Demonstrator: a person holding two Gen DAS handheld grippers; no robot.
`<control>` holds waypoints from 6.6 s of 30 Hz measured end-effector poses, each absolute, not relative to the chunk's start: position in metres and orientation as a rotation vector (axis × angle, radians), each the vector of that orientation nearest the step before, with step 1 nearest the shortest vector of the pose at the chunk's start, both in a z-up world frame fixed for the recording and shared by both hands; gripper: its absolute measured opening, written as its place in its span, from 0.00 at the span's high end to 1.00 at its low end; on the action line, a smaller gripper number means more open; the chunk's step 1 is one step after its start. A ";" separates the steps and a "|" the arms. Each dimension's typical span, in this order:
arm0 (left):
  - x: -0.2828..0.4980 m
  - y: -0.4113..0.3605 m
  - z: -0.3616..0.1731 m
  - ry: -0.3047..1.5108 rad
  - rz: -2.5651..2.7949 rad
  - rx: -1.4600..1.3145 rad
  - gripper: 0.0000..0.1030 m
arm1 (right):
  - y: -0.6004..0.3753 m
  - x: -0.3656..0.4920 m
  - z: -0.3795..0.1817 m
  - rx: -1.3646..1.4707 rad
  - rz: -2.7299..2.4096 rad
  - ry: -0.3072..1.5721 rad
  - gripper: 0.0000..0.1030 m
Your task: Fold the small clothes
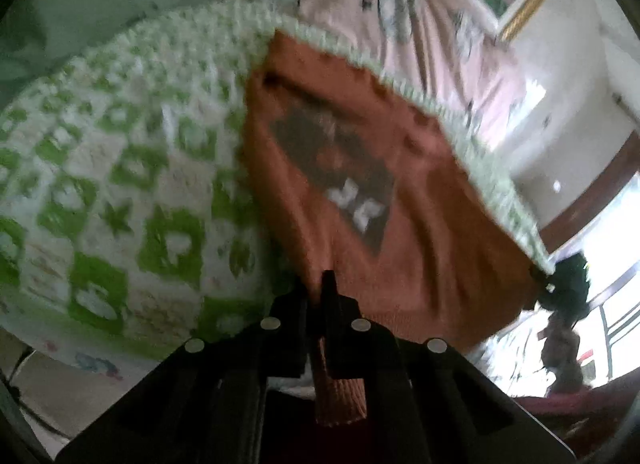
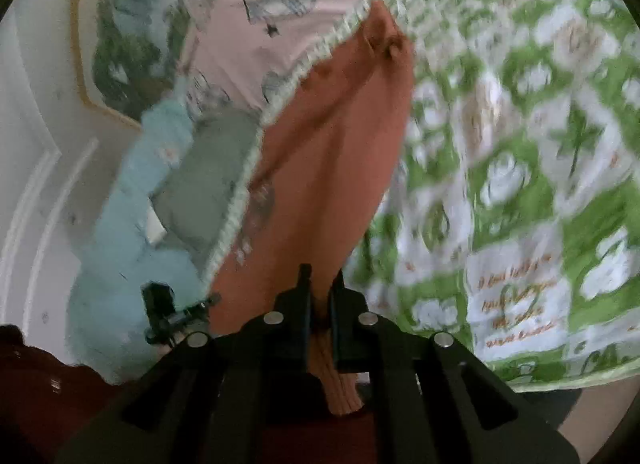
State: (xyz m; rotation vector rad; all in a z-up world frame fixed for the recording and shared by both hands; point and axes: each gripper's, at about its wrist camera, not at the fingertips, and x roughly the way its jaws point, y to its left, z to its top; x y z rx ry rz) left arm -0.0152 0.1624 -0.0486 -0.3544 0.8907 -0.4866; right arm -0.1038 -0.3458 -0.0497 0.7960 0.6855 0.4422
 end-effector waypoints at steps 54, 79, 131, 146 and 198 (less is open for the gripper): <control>0.258 -0.003 -0.035 0.903 -0.558 -0.086 0.87 | -0.362 0.176 0.042 0.390 -0.094 0.606 0.58; 0.434 0.058 -0.034 0.924 -0.138 -0.163 0.93 | -0.392 0.307 0.025 0.323 -0.192 0.778 0.77; 0.243 0.073 -0.051 0.781 -0.131 -0.610 0.89 | -0.309 0.114 -0.018 0.595 0.168 0.758 0.47; 0.216 -0.145 -0.009 0.661 -0.454 0.073 0.91 | -0.339 0.205 0.011 0.686 0.363 0.823 0.38; 0.187 -0.154 -0.013 0.814 -0.572 -0.041 0.22 | -0.407 0.194 0.011 0.450 0.100 0.845 0.18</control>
